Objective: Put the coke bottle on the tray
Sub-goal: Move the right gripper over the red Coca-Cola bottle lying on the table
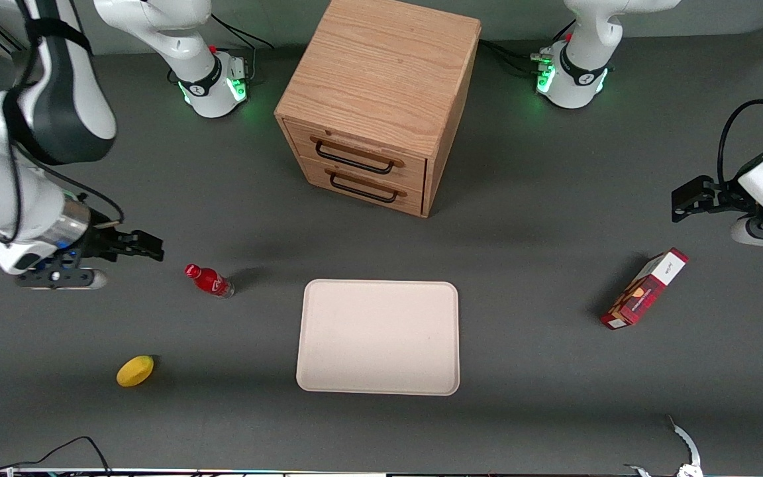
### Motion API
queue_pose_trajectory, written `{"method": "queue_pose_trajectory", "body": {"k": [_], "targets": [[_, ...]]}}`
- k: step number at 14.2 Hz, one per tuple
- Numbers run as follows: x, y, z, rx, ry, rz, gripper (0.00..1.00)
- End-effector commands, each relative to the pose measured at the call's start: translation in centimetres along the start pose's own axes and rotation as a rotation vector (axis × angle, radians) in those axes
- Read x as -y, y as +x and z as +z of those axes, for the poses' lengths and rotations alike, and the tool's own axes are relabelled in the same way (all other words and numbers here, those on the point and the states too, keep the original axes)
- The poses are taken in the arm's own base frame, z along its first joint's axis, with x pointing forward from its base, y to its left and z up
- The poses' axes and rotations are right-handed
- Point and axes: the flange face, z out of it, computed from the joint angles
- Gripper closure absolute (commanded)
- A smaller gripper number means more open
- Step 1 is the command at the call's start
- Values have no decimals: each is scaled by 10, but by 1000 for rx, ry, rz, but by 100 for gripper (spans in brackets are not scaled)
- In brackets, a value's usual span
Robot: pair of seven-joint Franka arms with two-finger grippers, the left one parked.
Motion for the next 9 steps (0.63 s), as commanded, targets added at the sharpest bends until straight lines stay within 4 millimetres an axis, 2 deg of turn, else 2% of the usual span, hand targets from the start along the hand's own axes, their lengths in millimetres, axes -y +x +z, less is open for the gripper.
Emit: {"method": "queue_pose_trajectory", "body": {"k": [1, 4, 9], "targets": [[15, -21, 28, -39, -22, -8, 0], [24, -30, 57, -52, -64, -54, 0], [22, -30, 91, -62, -83, -81, 0]]}}
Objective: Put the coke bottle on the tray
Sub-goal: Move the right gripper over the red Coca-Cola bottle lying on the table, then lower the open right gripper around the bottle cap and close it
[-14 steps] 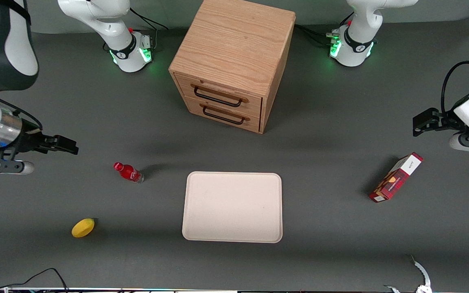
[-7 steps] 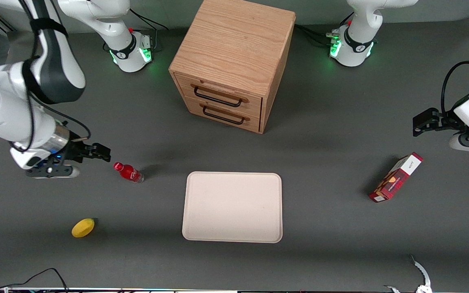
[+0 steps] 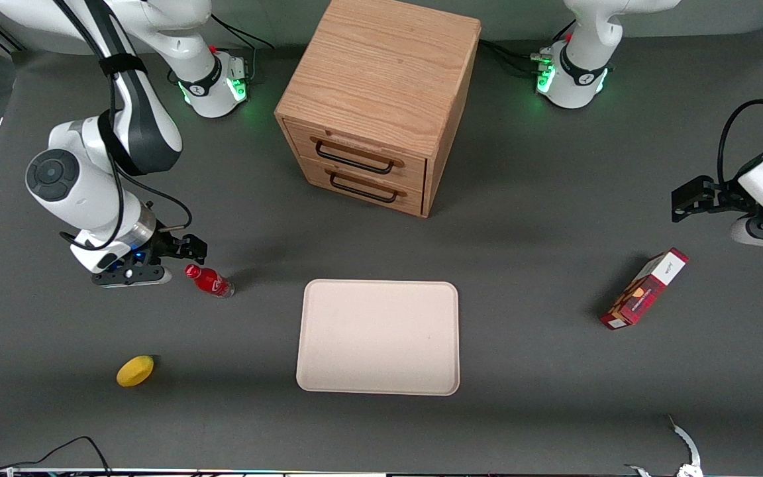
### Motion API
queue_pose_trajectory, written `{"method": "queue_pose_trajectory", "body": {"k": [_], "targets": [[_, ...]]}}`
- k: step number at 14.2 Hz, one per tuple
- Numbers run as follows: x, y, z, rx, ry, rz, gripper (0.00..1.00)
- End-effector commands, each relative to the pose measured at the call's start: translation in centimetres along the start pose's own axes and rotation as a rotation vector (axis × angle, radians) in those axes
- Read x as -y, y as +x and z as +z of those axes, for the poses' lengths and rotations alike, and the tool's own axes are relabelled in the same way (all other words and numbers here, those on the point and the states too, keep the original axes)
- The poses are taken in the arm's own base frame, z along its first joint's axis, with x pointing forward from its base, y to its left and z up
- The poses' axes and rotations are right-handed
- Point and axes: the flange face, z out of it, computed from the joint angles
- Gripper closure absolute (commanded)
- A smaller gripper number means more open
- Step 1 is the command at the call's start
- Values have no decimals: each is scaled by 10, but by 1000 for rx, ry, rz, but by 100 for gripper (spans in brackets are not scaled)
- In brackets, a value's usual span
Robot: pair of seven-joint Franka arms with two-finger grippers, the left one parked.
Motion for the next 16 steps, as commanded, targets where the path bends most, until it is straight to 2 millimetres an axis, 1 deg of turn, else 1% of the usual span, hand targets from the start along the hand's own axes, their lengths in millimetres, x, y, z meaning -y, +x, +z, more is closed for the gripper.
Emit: {"method": "queue_pose_trajectory", "body": {"k": [1, 8, 14, 16], "targets": [[0, -2, 8, -22, -27, -5, 0], [2, 6, 36, -42, -31, -33, 0], [5, 9, 51, -58, -20, -39, 0], [2, 6, 53, -51, -22, -38, 4]]}}
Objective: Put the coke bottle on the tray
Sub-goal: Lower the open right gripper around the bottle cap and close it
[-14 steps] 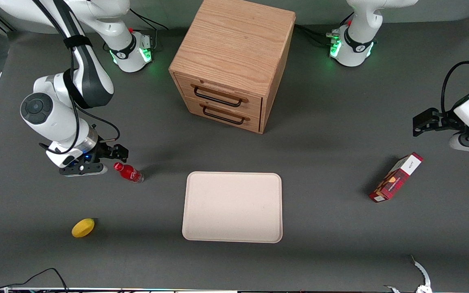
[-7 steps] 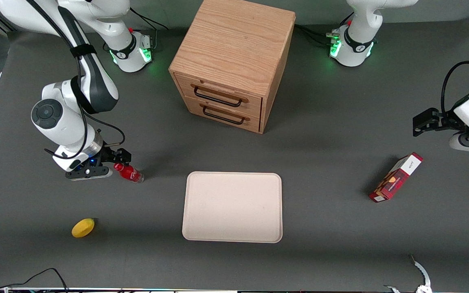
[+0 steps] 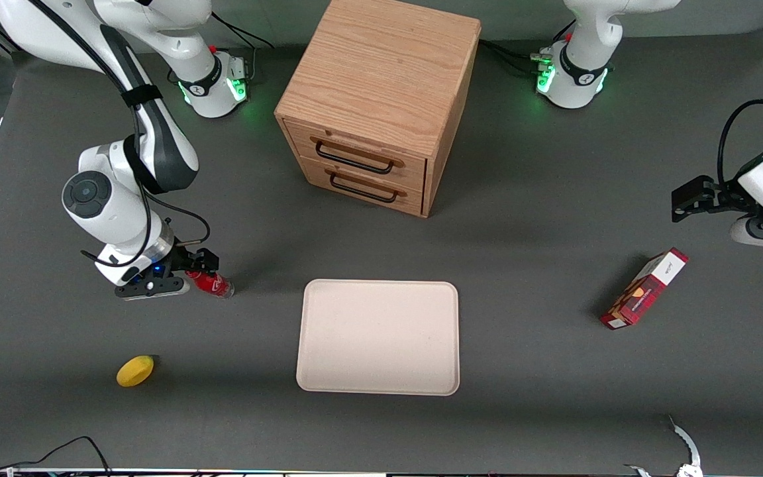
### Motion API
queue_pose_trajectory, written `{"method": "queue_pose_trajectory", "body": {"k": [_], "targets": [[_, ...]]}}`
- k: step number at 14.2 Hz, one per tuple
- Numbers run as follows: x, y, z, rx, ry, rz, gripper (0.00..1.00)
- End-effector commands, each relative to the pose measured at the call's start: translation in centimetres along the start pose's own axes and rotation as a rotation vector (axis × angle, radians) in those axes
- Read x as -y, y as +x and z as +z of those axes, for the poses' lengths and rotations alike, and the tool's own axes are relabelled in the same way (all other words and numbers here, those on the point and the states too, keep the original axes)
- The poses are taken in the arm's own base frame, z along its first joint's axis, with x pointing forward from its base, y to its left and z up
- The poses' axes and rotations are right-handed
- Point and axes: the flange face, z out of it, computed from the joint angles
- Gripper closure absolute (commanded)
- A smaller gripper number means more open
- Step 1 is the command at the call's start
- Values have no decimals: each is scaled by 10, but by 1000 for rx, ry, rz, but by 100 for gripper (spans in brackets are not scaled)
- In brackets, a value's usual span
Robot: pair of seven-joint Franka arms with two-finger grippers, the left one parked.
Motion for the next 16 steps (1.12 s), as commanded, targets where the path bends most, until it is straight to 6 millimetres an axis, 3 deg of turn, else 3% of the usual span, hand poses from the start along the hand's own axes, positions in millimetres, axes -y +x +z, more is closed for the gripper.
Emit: {"method": "queue_pose_trajectory", "body": {"k": [1, 5, 9, 13, 16], "targets": [[-1, -2, 2, -11, -12, 4, 9], [-1, -8, 2, -5, -15, 0, 23], [-1, -10, 1, -2, -16, 1, 51], [1, -12, -7, 3, -20, 3, 100], [2, -12, -13, 2, -24, 2, 100]]}}
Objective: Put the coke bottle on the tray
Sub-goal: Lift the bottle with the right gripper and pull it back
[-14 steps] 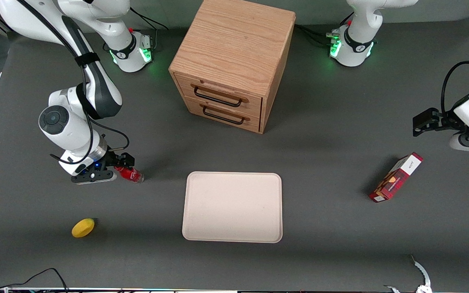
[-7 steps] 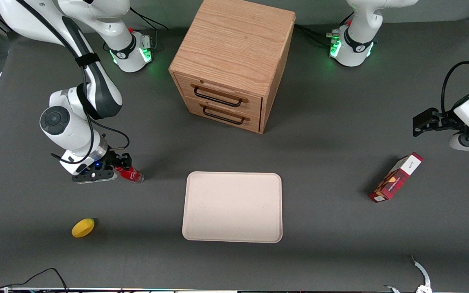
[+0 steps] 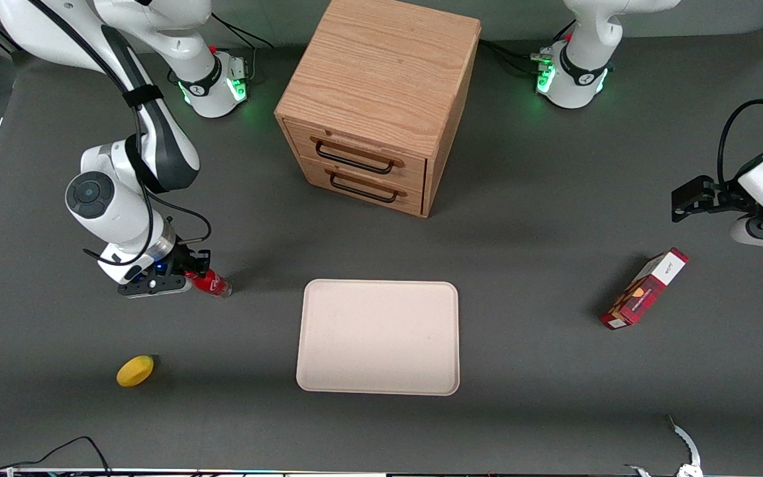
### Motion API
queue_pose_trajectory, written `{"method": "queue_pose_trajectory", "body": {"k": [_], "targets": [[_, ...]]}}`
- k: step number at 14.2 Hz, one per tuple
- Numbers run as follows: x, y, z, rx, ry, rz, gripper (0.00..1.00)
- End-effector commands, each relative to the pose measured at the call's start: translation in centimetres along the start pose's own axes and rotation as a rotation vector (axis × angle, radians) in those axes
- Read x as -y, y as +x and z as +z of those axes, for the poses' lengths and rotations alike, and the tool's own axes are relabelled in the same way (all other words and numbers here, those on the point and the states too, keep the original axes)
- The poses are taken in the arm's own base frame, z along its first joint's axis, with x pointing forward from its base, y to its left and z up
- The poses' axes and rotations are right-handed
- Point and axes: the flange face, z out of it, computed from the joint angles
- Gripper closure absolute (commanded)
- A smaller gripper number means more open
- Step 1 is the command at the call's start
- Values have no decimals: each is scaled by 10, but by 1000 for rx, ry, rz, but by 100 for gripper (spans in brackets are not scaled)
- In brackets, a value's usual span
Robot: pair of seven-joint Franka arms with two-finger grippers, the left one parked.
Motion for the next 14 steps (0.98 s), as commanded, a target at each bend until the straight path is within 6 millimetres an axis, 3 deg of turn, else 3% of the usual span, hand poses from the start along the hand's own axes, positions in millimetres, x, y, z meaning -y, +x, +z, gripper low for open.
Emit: {"method": "queue_pose_trajectory", "body": {"k": [1, 5, 8, 14], "targets": [[1, -5, -21, -15, -23, 9, 100], [-4, 9, -63, 34, -38, 22, 100], [-11, 16, -121, 81, -38, 51, 100], [-18, -1, -241, 112, -39, 75, 100]]}}
